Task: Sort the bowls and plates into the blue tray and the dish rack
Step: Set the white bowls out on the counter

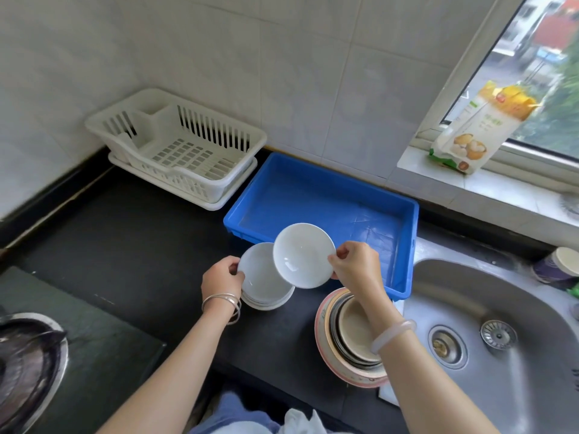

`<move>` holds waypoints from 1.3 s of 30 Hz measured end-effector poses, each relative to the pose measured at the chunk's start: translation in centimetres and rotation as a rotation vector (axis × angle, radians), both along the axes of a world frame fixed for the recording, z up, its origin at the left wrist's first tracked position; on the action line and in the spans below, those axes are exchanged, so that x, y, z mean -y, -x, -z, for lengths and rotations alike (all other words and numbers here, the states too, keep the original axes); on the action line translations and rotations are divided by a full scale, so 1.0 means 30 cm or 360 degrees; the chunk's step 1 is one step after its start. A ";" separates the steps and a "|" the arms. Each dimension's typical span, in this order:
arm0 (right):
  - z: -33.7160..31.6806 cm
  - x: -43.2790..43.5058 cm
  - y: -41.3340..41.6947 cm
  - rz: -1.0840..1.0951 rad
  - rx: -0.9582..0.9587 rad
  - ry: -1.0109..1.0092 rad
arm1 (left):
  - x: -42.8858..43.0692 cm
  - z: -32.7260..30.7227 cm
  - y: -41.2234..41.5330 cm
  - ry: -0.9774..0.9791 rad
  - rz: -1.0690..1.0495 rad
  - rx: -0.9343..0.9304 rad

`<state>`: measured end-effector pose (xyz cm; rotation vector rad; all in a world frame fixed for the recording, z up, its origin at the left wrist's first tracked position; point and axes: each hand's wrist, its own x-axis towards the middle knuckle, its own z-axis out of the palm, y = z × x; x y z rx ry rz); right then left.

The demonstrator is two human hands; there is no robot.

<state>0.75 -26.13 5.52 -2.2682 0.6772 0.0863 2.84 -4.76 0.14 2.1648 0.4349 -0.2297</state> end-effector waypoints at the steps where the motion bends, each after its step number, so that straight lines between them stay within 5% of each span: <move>1: -0.001 0.005 0.002 -0.0003 0.0006 -0.0012 | 0.002 -0.003 0.002 0.0009 -0.0017 0.0006; 18: -0.110 -0.217 -0.277 -0.0252 0.0088 -0.0207 | -0.373 -0.121 -0.130 0.0497 -0.0574 0.0131; 39: 0.310 -1.124 -0.915 -0.0464 -0.0210 -0.0499 | -1.106 0.173 -0.389 0.0620 -0.1749 0.0010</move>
